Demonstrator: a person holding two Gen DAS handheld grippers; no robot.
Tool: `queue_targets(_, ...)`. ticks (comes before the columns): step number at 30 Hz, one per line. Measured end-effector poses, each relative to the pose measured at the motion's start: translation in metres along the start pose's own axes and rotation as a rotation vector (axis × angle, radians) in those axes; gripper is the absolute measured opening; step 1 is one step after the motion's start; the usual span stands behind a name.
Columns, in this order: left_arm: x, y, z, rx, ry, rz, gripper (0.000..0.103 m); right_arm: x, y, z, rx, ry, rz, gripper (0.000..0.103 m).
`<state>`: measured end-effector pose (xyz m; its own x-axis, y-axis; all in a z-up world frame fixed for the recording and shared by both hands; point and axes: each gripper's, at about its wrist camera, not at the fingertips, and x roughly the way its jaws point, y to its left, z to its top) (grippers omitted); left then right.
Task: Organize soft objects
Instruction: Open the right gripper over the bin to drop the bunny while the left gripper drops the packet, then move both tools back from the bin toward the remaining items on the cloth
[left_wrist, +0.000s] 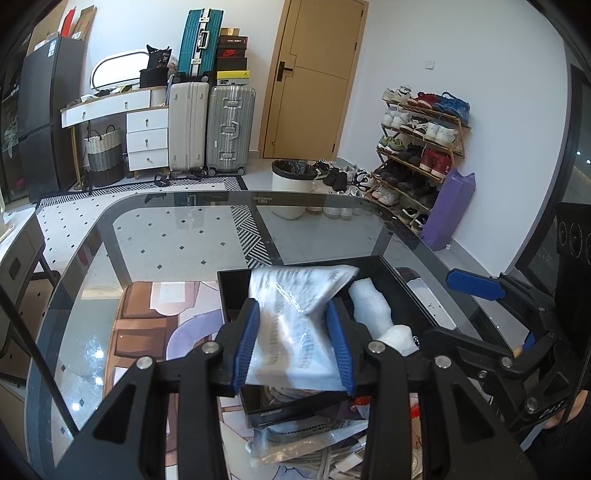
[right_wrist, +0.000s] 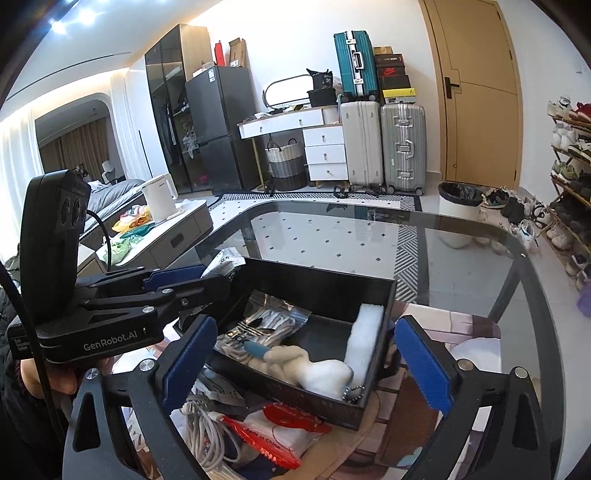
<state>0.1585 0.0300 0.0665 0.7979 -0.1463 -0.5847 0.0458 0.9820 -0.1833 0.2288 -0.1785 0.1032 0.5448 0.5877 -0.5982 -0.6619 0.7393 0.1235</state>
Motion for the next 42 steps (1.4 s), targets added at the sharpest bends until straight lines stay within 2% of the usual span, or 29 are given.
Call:
queue_targets(2,-0.001,-0.003,0.000,0.013,0.000,0.002,0.047,-0.006,-0.003,-0.002,0.000,-0.004,-0.005,0.102)
queue_targets(3,-0.002,-0.004,0.000,0.014,0.000,0.003,0.057,-0.008,-0.004,-0.003,-0.001,-0.004,-0.006,0.102)
queue_targets(6,-0.006,-0.005,0.000,0.012,-0.001,-0.001,0.061,-0.016,-0.006,-0.007,-0.001,-0.009,-0.023,0.102)
queue_targets(8,-0.010,-0.005,0.000,0.016,0.004,0.003,0.070,-0.021,-0.008,-0.010,0.005,-0.012,-0.027,0.102)
queue_targets(9,-0.012,-0.005,-0.001,0.018,0.007,0.012,0.087,-0.024,-0.008,-0.012,0.009,-0.014,-0.028,0.102)
queue_targets(10,-0.016,-0.005,-0.003,0.019,0.004,0.028,0.099,-0.026,-0.009,-0.013,0.013,-0.013,-0.031,0.102)
queue_targets(11,-0.020,-0.004,-0.004,0.018,-0.010,0.038,0.100,-0.028,-0.009,-0.015,0.018,-0.011,-0.034,0.102)
queue_targets(16,-0.037,0.004,-0.013,0.015,-0.042,0.055,0.103,-0.037,-0.010,-0.027,0.034,-0.005,-0.046,0.102)
queue_targets(25,-0.054,0.014,-0.037,0.011,-0.038,0.085,0.103,-0.044,-0.003,-0.055,0.031,0.032,-0.041,0.102)
queue_targets(42,-0.065,0.009,-0.058,0.044,-0.030,0.072,0.103,-0.055,0.019,-0.077,-0.004,0.087,-0.037,0.102)
